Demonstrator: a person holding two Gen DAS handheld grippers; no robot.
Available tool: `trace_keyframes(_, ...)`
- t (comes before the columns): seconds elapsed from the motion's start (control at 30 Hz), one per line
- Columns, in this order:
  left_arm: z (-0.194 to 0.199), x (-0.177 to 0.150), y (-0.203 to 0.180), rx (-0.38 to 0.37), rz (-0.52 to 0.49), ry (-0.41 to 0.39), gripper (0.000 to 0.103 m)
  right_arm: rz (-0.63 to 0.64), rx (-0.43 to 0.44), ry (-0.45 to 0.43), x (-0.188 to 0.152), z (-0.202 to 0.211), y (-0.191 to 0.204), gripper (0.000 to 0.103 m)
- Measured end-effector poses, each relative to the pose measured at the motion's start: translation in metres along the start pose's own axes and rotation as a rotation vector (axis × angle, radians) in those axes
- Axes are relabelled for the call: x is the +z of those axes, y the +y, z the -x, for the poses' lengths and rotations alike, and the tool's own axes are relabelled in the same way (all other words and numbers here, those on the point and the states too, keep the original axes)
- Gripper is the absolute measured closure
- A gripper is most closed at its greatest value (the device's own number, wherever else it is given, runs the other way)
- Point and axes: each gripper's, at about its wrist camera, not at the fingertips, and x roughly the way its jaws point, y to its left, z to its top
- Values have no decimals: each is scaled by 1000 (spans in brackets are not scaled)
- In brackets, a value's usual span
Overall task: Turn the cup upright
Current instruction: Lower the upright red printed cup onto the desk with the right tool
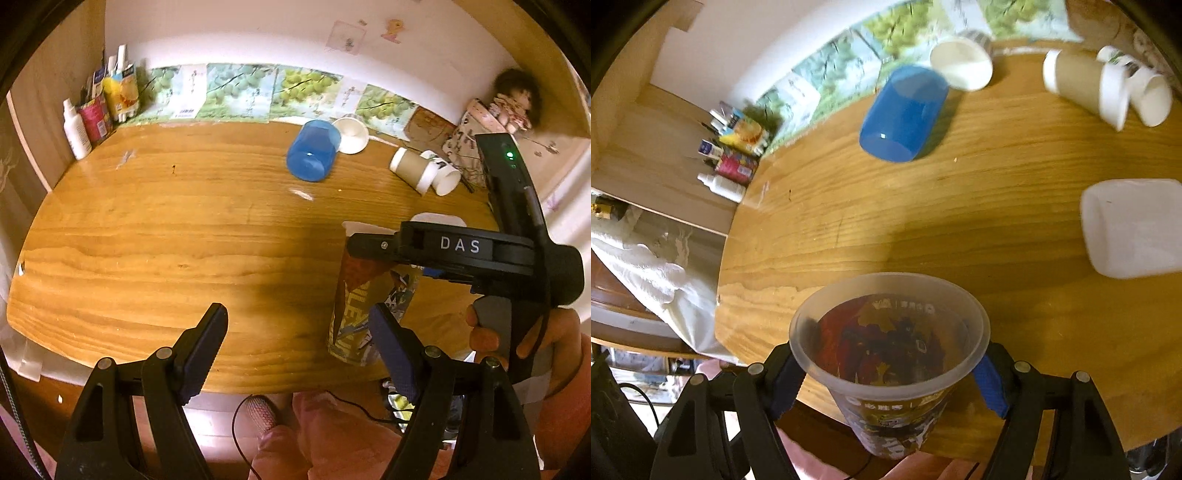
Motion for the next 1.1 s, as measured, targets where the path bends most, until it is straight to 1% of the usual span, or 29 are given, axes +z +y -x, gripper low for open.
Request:
trace_keyframes(0.17,11,-6,-5,-26,-41,-36,21,18,-43,-134,-14,19,4,25)
trace_keyframes(0.33,18,-12,-6,-38,-53,-55,21,76,-125,-304,-29,34,6,25)
trace_keyframes(0.53,22,-17,-5,-32,-54,-56,21,236,-268,-520,-52,36,16,25)
trace_keyframes(0.57,23,-18,-5,-30,-53,-55,21,254,-278,-546,-55,36,16,25)
trace_keyframes(0.6,23,-19,-5,-26,-52,-53,21,288,-295,-600,-62,33,17,25)
trace_keyframes(0.7,25,-22,-5,-14,-52,-50,21,357,-307,-689,-77,28,19,25)
trace_keyframes(0.8,29,-27,-5,-5,-56,-55,21,399,-316,-753,-86,23,22,25)
trace_keyframes(0.87,33,-29,-4,7,-59,-67,21,404,-317,-781,-91,22,23,25)
trace_keyframes(1.1,43,-34,0,42,-50,-97,21,373,-301,-795,-96,18,20,25)
